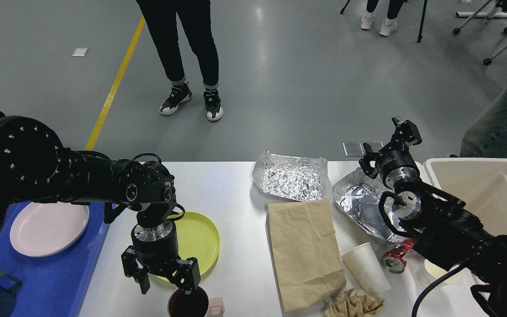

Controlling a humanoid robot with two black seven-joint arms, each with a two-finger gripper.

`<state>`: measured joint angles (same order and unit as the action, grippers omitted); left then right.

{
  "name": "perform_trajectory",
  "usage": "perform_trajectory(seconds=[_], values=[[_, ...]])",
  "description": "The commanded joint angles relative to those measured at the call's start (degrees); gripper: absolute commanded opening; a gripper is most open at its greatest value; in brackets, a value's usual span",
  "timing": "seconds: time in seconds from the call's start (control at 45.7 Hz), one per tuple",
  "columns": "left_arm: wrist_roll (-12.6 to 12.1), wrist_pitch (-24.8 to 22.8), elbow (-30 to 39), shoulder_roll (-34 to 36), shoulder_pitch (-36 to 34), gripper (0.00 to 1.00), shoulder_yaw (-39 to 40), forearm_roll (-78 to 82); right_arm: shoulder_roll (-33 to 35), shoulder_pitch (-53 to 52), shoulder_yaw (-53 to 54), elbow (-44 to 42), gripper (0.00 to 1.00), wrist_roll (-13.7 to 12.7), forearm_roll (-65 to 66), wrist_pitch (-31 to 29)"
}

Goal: Tidy desktop
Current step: 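Move the left gripper down onto the dark red mug and grasp it, then carry the dark red mug onto the blue tray and set it down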

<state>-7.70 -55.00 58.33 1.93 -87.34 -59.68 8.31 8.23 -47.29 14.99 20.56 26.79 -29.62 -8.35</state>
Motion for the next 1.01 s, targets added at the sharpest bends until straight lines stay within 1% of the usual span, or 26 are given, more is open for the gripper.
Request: perform_trajectory(seconds=[0.0,0.175,0.328,0.526,0.613,0.81,0.964,0.985], values=[[-0.2,0.0,-0.5,0.0,1.5,0.87,2.0,0.7,0.0,0.0,0.0,0.0,1.0,-0.1,0.0,0.0],[-0.8,0.0,-1.0,-0.2,2.3,0.8,2.9,0.7,0.0,0.0,0.0,0.0,1.0,0.0,0.0,0.0],[-0.8,0.0,-2.3,-0.3,3.1,0.64,2.9,0.7,0.0,0.0,0.0,0.0,1.0,0.0,0.0,0.0],[-0.8,0.0,-3.1,-0.3,3.7,0.53,2.9,0.7,0.0,0.0,0.0,0.0,1.0,0.0,0.0,0.0],[-0.9,0.0,-3.6,-0.3,4.4,0.43,2.9,0.7,0.0,0.0,0.0,0.0,1.0,0.0,0.0,0.0],[-0.9,0.0,-3.7,-0.3,4.7,0.29,2.9,0.7,-0.1,0.0,0.0,0.0,1.0,0.0,0.0,0.0],[-1.0,0.0,-4.6,-0.7,4.8,0.1,2.9,0.7,-0.1,0.0,0.0,0.0,1.0,-0.1,0.0,0.0],[-1.0,0.0,-4.6,-0.8,4.8,0.09,2.9,0.7,0.0,0.0,0.0,0.0,1.0,0.0,0.0,0.0]])
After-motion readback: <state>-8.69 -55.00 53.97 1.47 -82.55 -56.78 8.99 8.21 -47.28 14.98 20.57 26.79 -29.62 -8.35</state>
